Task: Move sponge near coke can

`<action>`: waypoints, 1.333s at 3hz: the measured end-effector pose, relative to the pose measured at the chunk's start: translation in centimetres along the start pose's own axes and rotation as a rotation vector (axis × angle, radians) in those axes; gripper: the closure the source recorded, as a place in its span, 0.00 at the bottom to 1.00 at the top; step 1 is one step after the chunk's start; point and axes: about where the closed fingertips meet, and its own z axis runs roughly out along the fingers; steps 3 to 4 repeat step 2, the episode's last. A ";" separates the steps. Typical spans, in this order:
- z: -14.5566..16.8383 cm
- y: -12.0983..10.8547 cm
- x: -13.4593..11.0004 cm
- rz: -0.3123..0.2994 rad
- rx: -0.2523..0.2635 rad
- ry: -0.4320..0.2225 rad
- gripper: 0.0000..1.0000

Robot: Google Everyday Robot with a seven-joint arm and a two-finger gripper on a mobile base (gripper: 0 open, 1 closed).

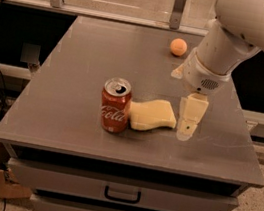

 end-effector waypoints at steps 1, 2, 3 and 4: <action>-2.8 0.1 3.6 0.050 0.036 0.047 0.00; -2.8 0.1 3.6 0.050 0.036 0.047 0.00; -2.8 0.1 3.6 0.050 0.036 0.047 0.00; -2.8 0.1 3.6 0.050 0.036 0.047 0.00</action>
Offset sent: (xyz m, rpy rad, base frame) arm -0.0008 -0.0353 0.0164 -0.0331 -0.0228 -0.0518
